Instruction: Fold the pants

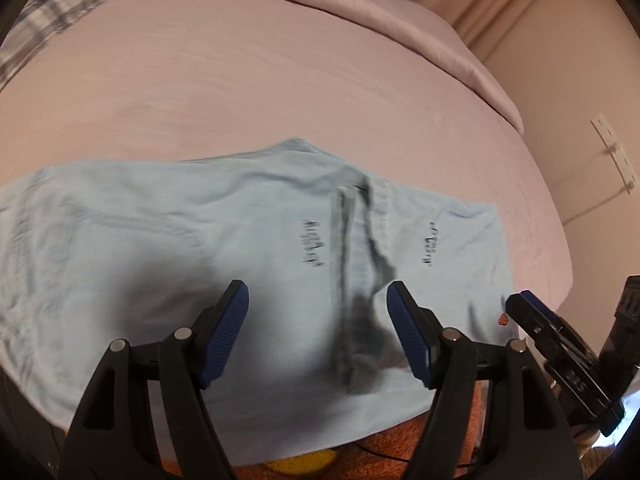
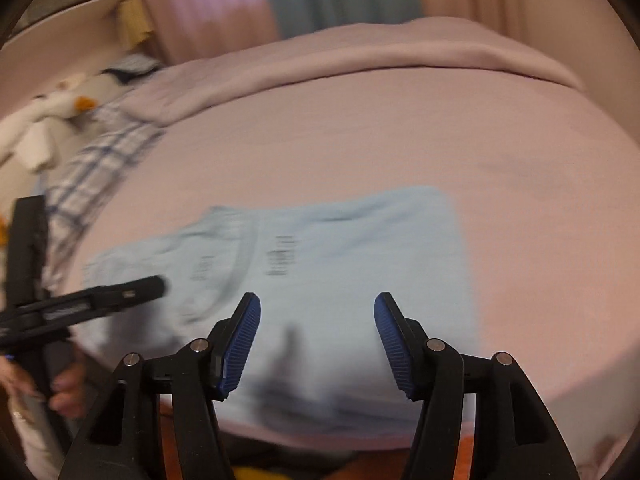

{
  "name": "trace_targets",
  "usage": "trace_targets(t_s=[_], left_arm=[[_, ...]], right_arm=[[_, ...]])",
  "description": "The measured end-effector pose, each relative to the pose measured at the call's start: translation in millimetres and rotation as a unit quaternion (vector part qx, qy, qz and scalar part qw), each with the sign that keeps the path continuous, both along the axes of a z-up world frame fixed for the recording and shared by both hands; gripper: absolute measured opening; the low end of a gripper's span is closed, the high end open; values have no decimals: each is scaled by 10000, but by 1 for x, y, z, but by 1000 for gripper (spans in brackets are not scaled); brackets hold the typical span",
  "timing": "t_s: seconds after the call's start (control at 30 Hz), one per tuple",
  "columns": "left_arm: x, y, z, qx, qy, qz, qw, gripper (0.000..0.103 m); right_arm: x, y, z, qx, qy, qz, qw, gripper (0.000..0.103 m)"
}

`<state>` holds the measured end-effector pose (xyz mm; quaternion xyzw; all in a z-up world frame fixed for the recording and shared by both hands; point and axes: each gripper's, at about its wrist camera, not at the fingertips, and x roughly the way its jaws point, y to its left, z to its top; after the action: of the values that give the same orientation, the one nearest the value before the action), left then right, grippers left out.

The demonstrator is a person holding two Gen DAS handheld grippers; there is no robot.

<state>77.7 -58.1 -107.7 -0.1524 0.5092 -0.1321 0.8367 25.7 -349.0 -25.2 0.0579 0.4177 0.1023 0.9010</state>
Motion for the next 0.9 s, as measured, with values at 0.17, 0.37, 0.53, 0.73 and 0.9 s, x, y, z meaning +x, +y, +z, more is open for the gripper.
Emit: trace_targets(t_s=[0.17, 0.37, 0.53, 0.73, 0.9], left_arm=[[22, -28, -13, -441, 325, -515, 9972, 68], [26, -41, -25, -631, 429, -539, 9956, 35], [14, -41, -27, -630, 383, -585, 9956, 13], [-8, -27, 1, -747, 8, -473, 9961, 9], [-15, -23, -2, -328, -103, -537, 9980, 10]], right_arm=[[2, -34, -16, 43, 287, -641, 9975, 37], [1, -37, -25, 160, 439, -836, 9954, 35], [1, -38, -31, 114, 473, -891, 9948, 35], [5, -30, -29, 100, 478, -889, 9948, 35], [6, -29, -30, 183, 465, -820, 9954, 35]])
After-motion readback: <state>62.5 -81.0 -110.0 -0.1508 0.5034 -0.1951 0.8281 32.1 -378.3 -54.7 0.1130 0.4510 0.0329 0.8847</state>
